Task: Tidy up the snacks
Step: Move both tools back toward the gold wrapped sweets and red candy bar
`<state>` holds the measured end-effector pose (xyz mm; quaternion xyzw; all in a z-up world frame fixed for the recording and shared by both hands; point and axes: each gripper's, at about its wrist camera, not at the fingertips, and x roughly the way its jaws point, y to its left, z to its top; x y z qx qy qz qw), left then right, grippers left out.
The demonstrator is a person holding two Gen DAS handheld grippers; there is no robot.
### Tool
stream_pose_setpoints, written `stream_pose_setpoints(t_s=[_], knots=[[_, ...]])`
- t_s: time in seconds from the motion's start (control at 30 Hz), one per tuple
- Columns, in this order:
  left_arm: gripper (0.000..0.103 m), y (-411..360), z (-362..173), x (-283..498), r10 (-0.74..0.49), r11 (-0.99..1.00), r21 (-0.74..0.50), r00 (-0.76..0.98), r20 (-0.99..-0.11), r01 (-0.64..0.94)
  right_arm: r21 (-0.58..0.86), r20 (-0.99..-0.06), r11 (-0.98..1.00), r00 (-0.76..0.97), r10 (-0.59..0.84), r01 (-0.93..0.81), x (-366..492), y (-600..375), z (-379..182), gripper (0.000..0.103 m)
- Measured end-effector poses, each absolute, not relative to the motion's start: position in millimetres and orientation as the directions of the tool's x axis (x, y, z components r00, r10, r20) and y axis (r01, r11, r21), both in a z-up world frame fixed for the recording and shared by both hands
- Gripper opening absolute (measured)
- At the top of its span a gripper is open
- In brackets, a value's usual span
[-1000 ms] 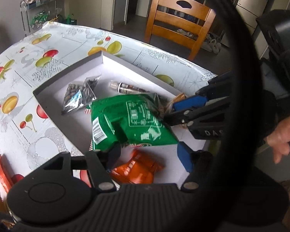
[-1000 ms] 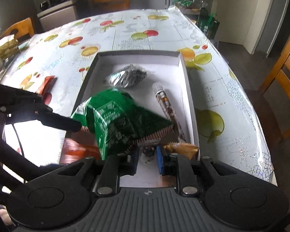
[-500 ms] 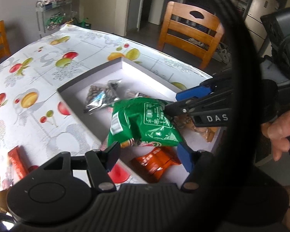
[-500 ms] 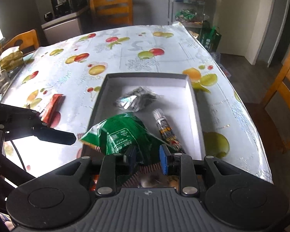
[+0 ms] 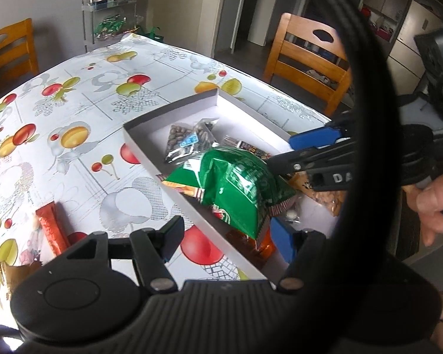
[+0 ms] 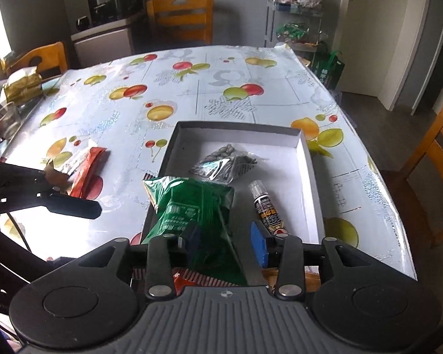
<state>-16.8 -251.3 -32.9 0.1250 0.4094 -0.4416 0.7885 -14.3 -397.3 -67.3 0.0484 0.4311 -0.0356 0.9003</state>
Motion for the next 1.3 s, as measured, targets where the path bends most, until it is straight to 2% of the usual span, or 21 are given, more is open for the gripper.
stream_pose_setpoints(t_s=[0.47,0.9,1.3], knots=[[0.064,-204.7,-26.1,-2.8,-0.564,0.668,-0.159,0.355,-0.745,0.727,0.078,-0.746,0.997,0.664,0.049,0.015,9.8,-357.7,-48.1,0.048],[0.064,-132.1,-30.8,13.6,-0.474,0.787,-0.14,0.444,-0.76,0.601,0.103,-0.759,0.99,0.635,0.143,-0.1,42.8,-294.6,-54.7,0.05],[0.064,-88.0,-33.7,30.2,-0.383,0.869,-0.114,0.507,-0.772,0.482,0.096,-0.761,0.983,0.625,0.172,-0.154,65.7,-261.3,-55.2,0.055]])
